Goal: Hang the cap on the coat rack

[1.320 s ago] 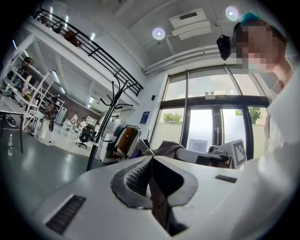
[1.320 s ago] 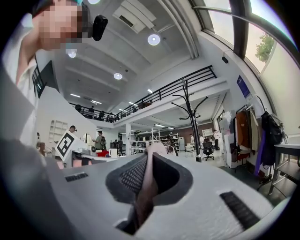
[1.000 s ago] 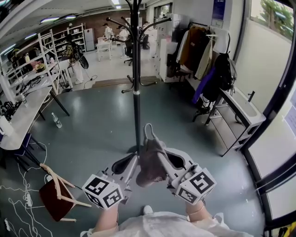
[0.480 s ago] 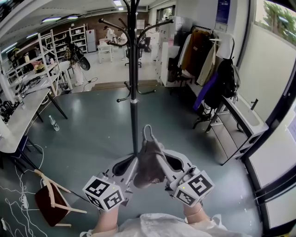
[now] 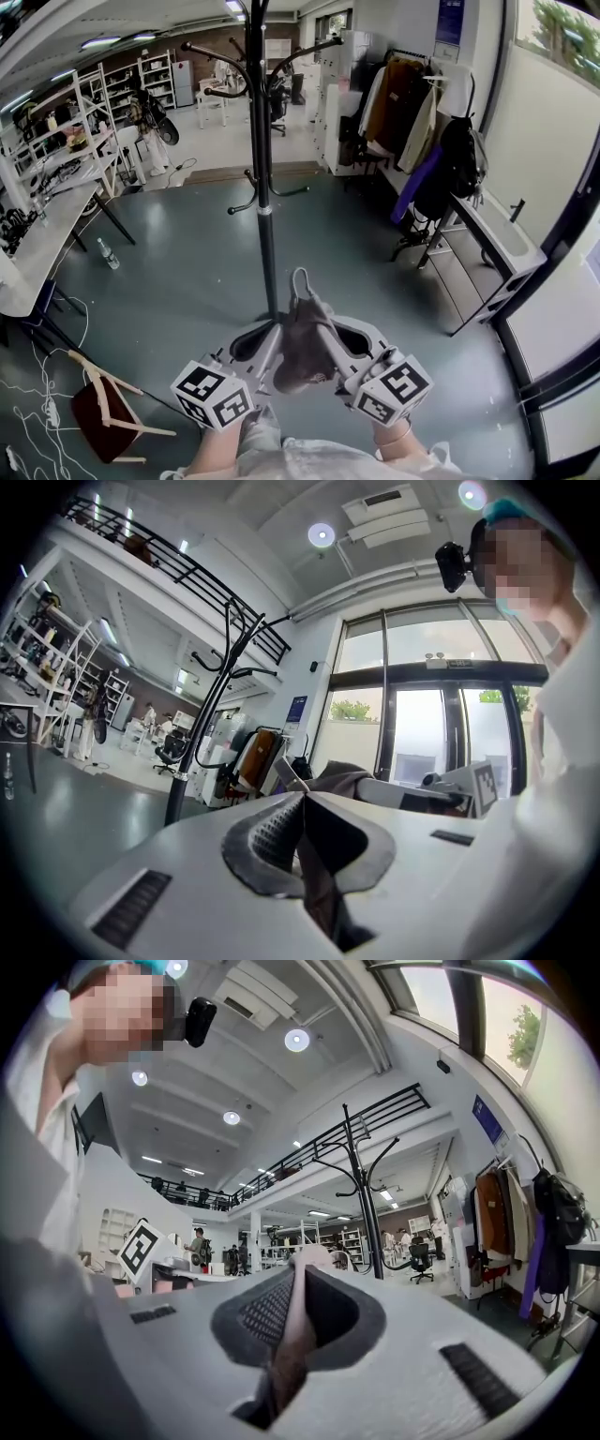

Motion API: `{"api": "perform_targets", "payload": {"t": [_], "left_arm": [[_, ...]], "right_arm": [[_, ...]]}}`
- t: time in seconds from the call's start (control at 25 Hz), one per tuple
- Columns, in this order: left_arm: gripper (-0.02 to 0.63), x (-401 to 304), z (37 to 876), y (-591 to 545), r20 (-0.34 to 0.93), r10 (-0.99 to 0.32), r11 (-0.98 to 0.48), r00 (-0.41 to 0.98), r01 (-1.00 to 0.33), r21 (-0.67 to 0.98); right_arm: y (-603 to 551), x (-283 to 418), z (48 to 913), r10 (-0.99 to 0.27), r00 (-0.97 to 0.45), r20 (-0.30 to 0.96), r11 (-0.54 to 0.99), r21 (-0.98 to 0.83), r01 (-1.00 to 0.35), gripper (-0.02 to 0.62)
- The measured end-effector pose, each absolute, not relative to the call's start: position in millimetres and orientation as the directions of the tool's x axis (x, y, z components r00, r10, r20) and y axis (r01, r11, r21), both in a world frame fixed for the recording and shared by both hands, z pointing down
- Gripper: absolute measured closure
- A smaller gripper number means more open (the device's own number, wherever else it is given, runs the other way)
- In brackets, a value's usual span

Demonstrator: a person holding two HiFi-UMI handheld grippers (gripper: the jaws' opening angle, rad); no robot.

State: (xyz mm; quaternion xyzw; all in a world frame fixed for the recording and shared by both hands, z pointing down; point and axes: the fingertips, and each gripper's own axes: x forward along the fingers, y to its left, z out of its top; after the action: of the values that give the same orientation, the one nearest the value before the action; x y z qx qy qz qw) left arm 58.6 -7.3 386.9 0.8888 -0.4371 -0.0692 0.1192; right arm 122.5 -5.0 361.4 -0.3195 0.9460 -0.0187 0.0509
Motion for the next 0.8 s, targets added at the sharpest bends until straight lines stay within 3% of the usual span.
{"api": "perform_targets", "payload": {"t": [0.8], "left_arm": [[0.589,47.2,403.7,-76.7,0.012,-0.767,-0.622,0.641,-0.749,0.227]], "right_arm": [[-71.4,105.6,370.0,-0.65,-0.755,-0.088,0.76,-0.094,-0.643,0.581]]}}
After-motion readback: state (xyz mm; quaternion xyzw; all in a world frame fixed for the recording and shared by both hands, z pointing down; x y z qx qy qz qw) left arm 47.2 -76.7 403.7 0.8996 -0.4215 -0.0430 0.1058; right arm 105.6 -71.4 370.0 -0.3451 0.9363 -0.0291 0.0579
